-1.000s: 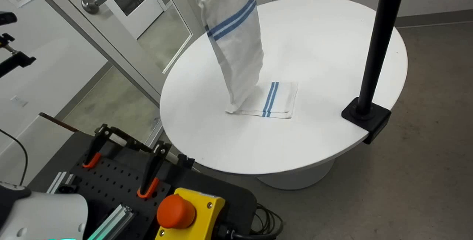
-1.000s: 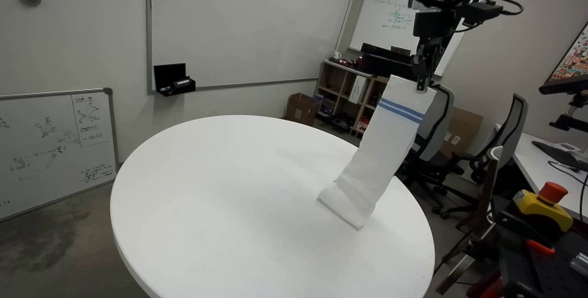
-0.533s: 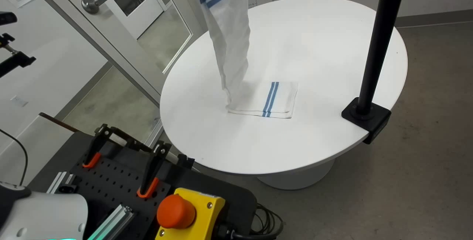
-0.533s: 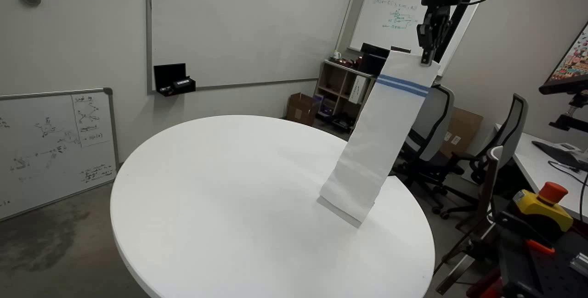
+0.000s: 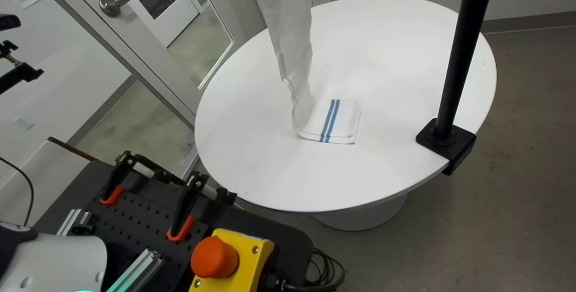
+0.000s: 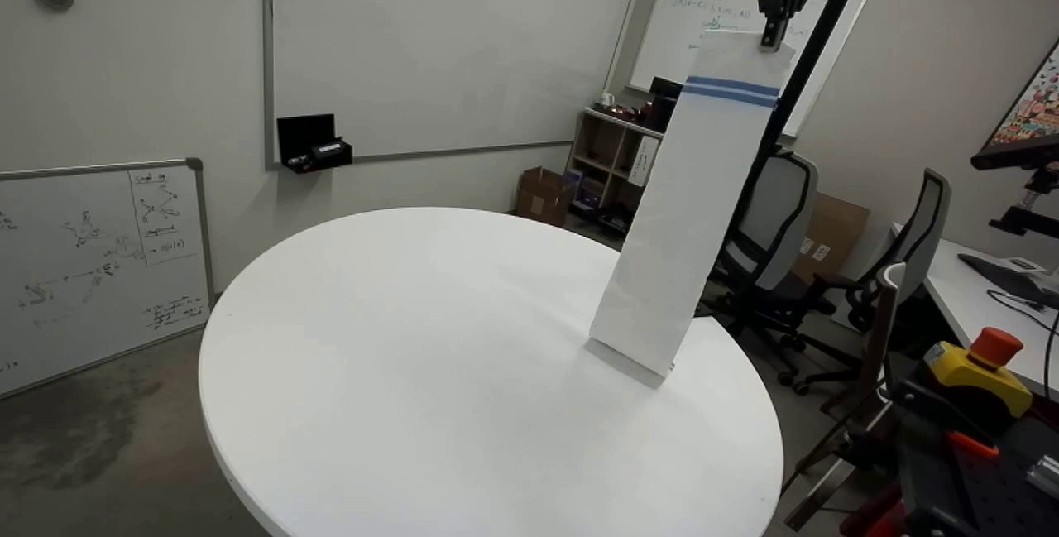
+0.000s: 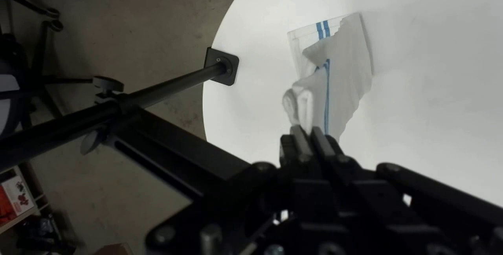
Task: Pick the cloth and hang it on the object
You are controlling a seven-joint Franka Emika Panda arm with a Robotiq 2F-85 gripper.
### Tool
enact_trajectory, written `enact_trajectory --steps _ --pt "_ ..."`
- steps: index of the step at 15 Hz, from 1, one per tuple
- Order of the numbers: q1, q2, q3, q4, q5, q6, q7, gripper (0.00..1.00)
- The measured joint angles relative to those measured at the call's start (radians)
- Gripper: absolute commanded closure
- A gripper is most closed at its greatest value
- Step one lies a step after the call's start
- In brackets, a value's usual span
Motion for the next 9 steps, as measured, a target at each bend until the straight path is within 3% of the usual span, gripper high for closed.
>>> enact_trajectory --steps 9 --pt "-0.029 0.042 0.0 0.295 0.012 -0.192 0.02 0.98"
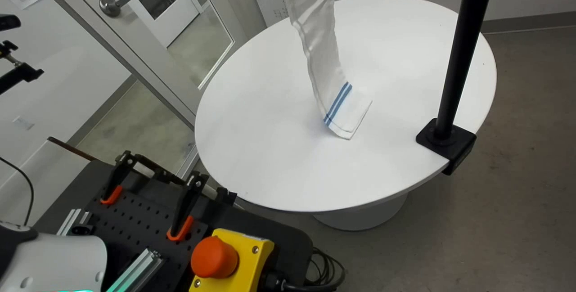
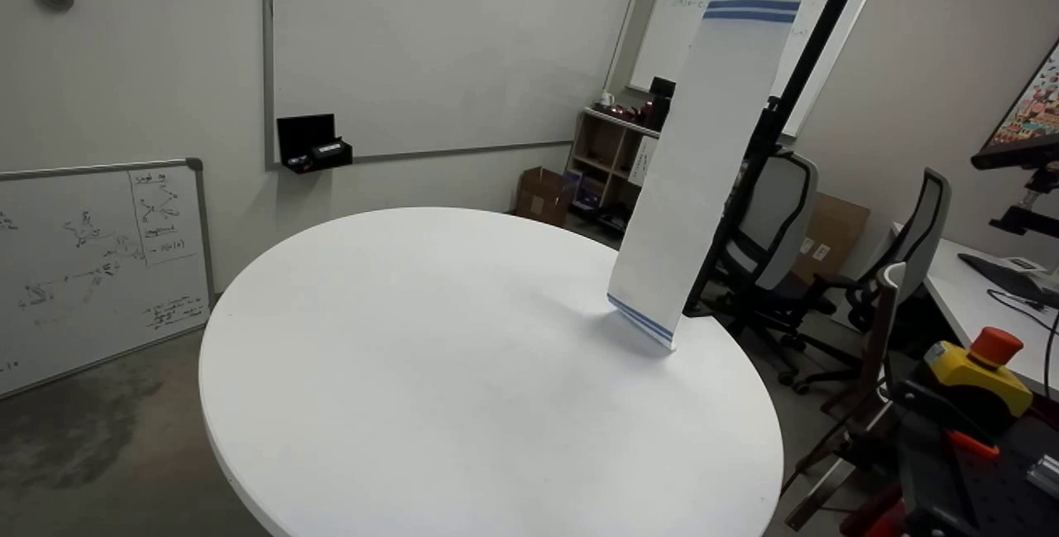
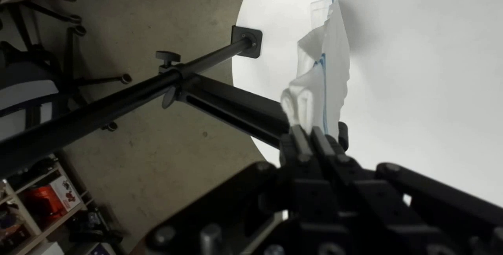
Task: Pick the cloth and hang it on the object
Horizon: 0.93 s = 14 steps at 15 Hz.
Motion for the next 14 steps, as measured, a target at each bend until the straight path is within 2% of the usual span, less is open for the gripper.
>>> enact_trajectory --steps 4,14 --pt "-0.043 0.107 -0.028 0.18 0.043 -0.083 0.018 0.98" --pt "-0.181 0.35 -0.087 0.615 0.261 -0.326 0.124 0.98"
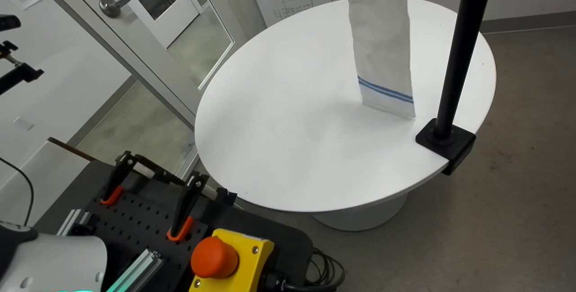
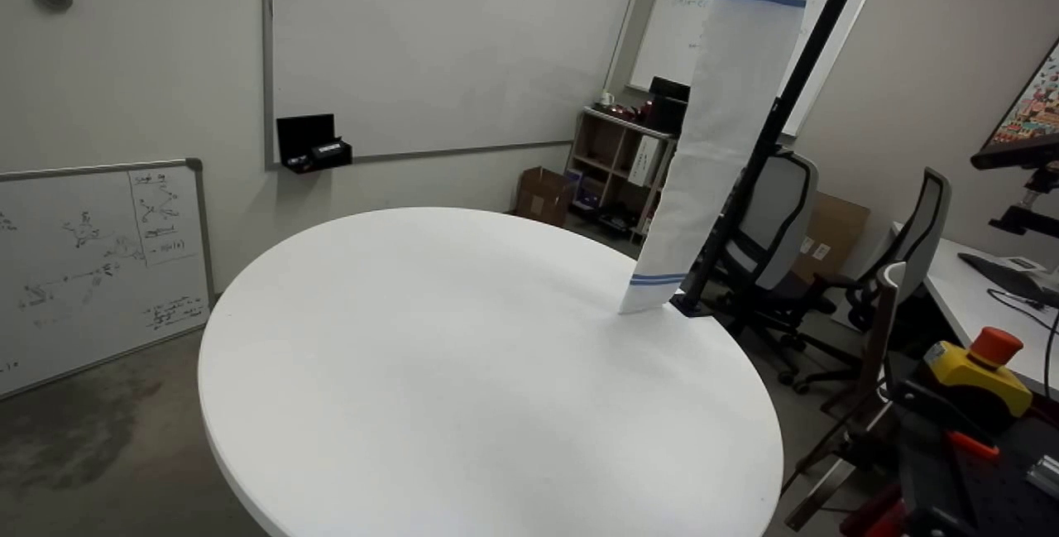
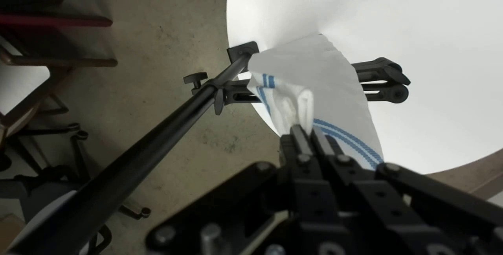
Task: Pick the cloth and hang it on the object
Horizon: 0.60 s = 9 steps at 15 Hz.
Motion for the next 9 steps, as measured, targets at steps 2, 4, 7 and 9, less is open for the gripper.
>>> enact_trajectory --steps 2,4,7,9 --pt "-0.018 0.032 0.0 0.082 0.032 -0.043 0.033 0.98" --pt "-0.033 0.066 0.0 0.168 0.054 -0.069 0.081 0.98" --pt "-0.047 0.131 0.0 0.285 0.059 -0.072 0.176 0.98" --pt "-0.058 0.188 -0.001 0.359 0.061 -0.072 0.236 0.98"
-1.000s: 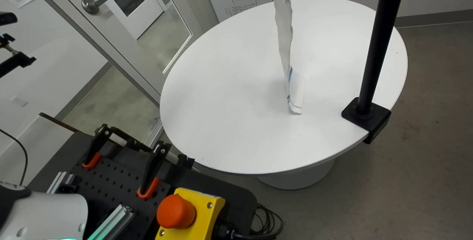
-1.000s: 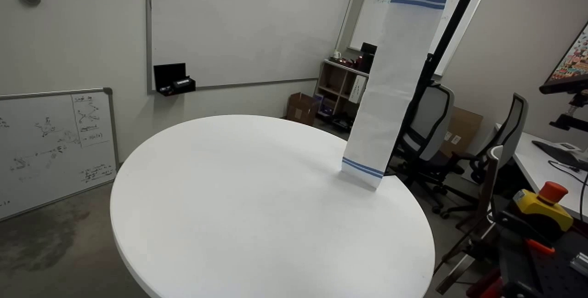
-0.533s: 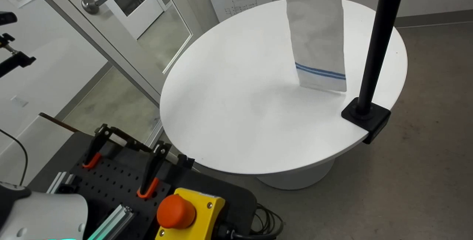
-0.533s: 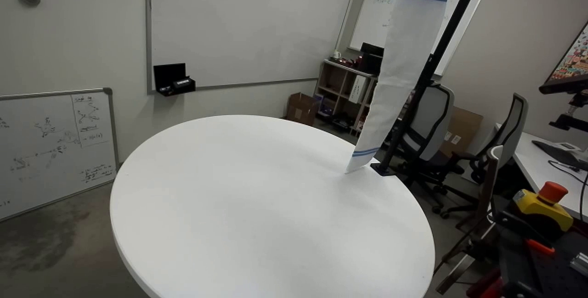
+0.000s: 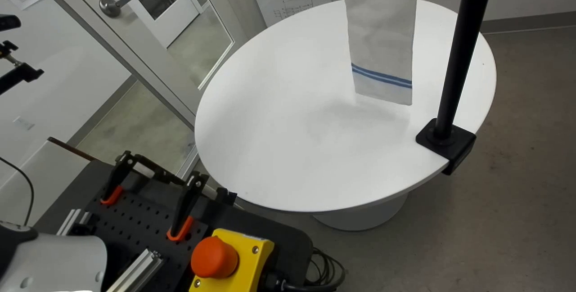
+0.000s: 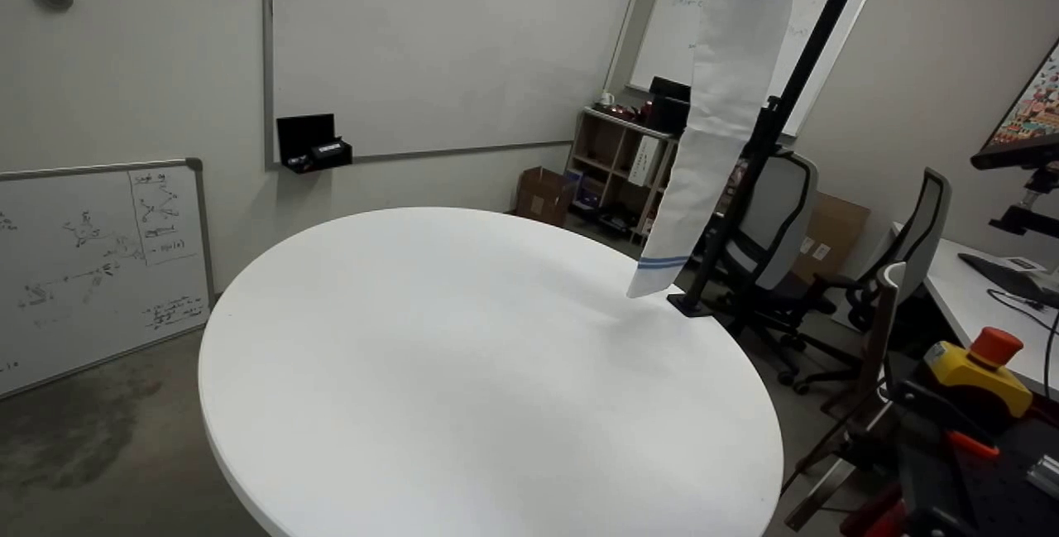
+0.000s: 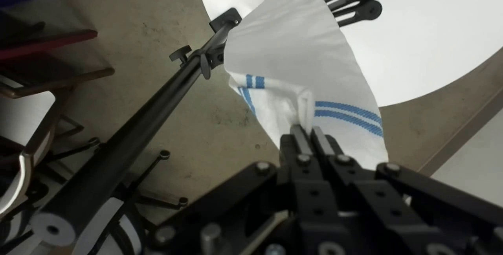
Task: Pick the cloth and hang it on the object
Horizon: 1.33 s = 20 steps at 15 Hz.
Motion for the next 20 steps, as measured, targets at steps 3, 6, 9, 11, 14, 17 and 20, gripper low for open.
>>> enact_trajectory --steps 3,6,9,11,14,17,20 --pt "-0.023 0.082 0.0 0.08 0.0 0.0 0.08 0.98" --pt "-0.044 0.153 0.0 0.119 0.0 0.0 0.141 0.98" --pt "-0.061 0.221 0.0 0.154 0.0 0.0 0.182 0.98" --pt "-0.067 0.264 0.0 0.177 -0.002 0.0 0.204 0.98" --pt "-0.066 0.322 0.0 0.206 -0.012 -0.001 0.23 0.98" --pt "-0.059 0.383 0.0 0.229 -0.044 -0.004 0.251 0.98" --pt "-0.053 0.443 -0.001 0.244 -0.084 -0.017 0.27 0.98"
